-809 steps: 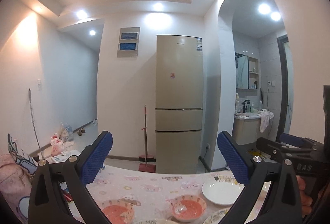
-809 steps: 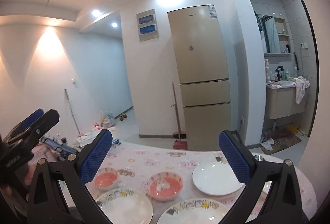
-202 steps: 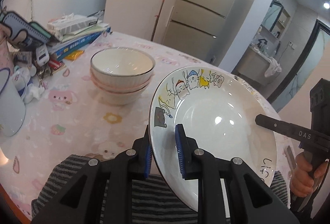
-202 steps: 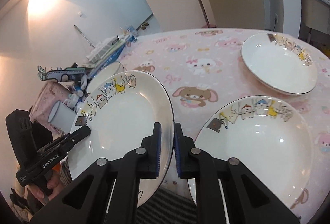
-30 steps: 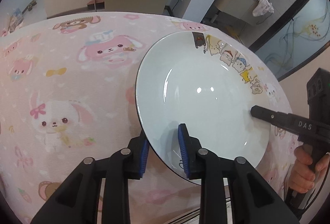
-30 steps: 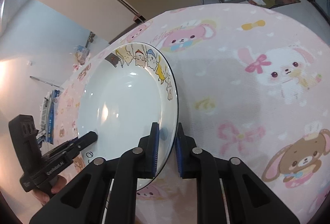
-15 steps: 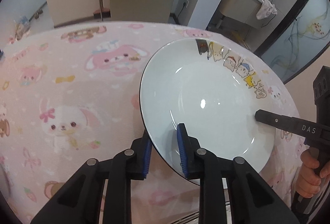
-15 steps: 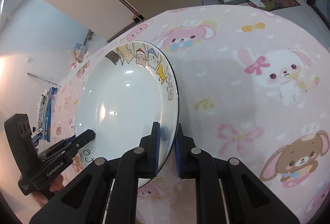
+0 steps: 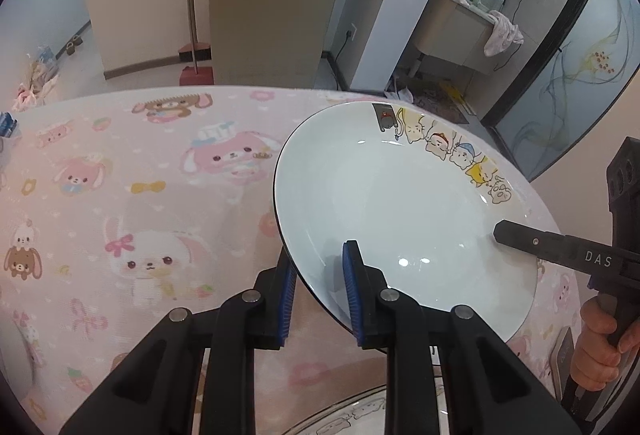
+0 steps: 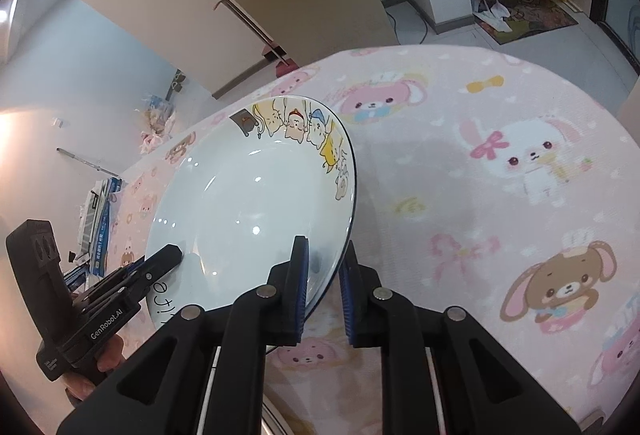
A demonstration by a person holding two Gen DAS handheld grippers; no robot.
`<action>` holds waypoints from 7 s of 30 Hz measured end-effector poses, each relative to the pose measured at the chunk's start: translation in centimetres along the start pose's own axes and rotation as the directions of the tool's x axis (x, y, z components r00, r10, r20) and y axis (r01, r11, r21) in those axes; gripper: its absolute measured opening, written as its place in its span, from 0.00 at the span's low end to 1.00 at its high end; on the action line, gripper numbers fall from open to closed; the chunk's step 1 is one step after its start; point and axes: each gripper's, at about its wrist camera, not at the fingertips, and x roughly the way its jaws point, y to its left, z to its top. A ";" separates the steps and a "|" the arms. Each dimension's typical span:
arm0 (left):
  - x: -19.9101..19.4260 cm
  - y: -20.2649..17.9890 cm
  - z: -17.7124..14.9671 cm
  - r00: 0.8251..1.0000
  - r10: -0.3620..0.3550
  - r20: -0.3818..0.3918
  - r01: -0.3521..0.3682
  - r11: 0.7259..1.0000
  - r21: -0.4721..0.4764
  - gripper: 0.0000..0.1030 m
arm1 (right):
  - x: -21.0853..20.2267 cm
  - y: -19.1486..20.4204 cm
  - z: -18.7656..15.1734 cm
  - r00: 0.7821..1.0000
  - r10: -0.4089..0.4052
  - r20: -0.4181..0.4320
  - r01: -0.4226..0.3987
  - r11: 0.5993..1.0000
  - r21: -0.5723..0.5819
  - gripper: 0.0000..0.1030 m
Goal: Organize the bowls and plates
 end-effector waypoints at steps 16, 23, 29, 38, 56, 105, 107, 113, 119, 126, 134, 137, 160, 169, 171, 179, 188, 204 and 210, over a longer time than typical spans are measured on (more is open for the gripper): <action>-7.8 -1.4 0.3 0.992 -0.052 0.112 0.052 0.999 -0.002 0.23 | -7.2 3.8 -1.2 0.986 0.005 0.166 0.008 0.997 -0.077 0.15; -14.6 -1.3 0.4 0.961 -0.122 0.250 0.129 0.992 -0.012 0.23 | -11.2 6.3 -3.1 0.966 0.061 0.251 -0.025 0.989 -0.146 0.17; -20.2 -3.3 -0.4 0.941 -0.124 0.316 0.115 0.992 0.048 0.23 | -14.8 6.8 -5.2 0.943 0.124 0.309 -0.082 0.986 -0.146 0.18; -24.2 -3.7 -4.8 0.955 -0.100 0.279 0.099 0.995 0.018 0.23 | -18.8 8.0 -9.1 0.916 0.168 0.364 -0.100 0.975 -0.198 0.18; -23.1 -1.0 -15.8 0.983 -0.065 0.172 0.069 0.997 -0.021 0.23 | -16.0 7.4 -18.9 0.951 0.139 0.276 -0.089 0.978 -0.187 0.18; -13.9 0.9 -22.8 1.000 -0.021 -0.014 0.020 0.999 -0.036 0.24 | -8.3 5.3 -24.3 0.979 -0.080 0.190 0.117 0.975 -0.191 0.21; -14.0 0.9 -23.1 1.000 -0.019 -0.015 0.018 0.999 -0.037 0.24 | -8.5 5.3 -24.8 0.978 -0.084 0.191 0.122 0.973 -0.194 0.21; -13.9 0.5 -23.1 1.000 -0.003 -0.007 0.003 1.000 -0.015 0.24 | -8.2 5.3 -25.3 0.974 -0.105 0.199 0.143 0.971 -0.189 0.23; -13.9 0.3 -23.2 1.000 0.009 0.010 -0.009 1.000 0.002 0.25 | -7.9 5.5 -25.6 0.966 -0.128 0.225 0.174 0.965 -0.199 0.25; -13.7 0.3 -23.2 1.000 0.011 0.011 -0.011 1.000 0.002 0.26 | -7.8 5.5 -25.8 0.963 -0.132 0.235 0.183 0.960 -0.210 0.27; -13.2 0.5 -22.8 1.000 0.001 -0.008 -0.002 1.000 -0.016 0.30 | -7.2 5.6 -25.5 0.963 -0.128 0.237 0.180 0.960 -0.214 0.29; -13.2 0.4 -22.9 1.000 0.007 -0.007 -0.007 1.000 -0.014 0.30 | -7.2 5.6 -25.4 0.963 -0.127 0.239 0.181 0.959 -0.219 0.30; -13.6 0.5 -23.1 1.000 0.021 0.016 -0.022 1.000 0.016 0.29 | -6.4 5.0 -24.5 0.973 -0.117 0.198 0.158 0.965 -0.208 0.24; -13.2 0.5 -22.9 0.998 0.053 0.035 -0.054 0.998 0.018 0.29 | -5.9 5.0 -23.2 0.961 -0.166 0.222 0.217 0.948 -0.232 0.19; -13.1 0.1 -23.0 0.994 0.094 0.056 -0.096 0.995 0.038 0.29 | -5.9 5.1 -23.4 0.956 -0.174 0.234 0.229 0.944 -0.236 0.18; -13.0 0.1 -23.1 0.992 0.107 0.070 -0.110 0.993 0.049 0.29 | -6.3 4.8 -23.5 0.957 -0.153 0.245 0.212 0.948 -0.238 0.16; -13.3 1.0 -23.3 0.986 0.094 0.138 -0.097 0.995 0.018 0.29 | -6.2 4.9 -23.0 0.957 -0.163 0.241 0.221 0.946 -0.238 0.15; -26.6 -0.2 -24.0 0.806 0.059 0.589 -0.124 0.990 0.070 0.88 | -14.7 9.4 -25.0 0.868 -0.087 0.489 0.280 0.899 -0.338 0.42; -31.6 -0.6 -25.1 0.713 0.055 0.699 -0.193 0.974 0.120 1.00 | -19.0 12.5 -27.7 0.846 0.029 0.533 0.215 0.895 -0.391 0.56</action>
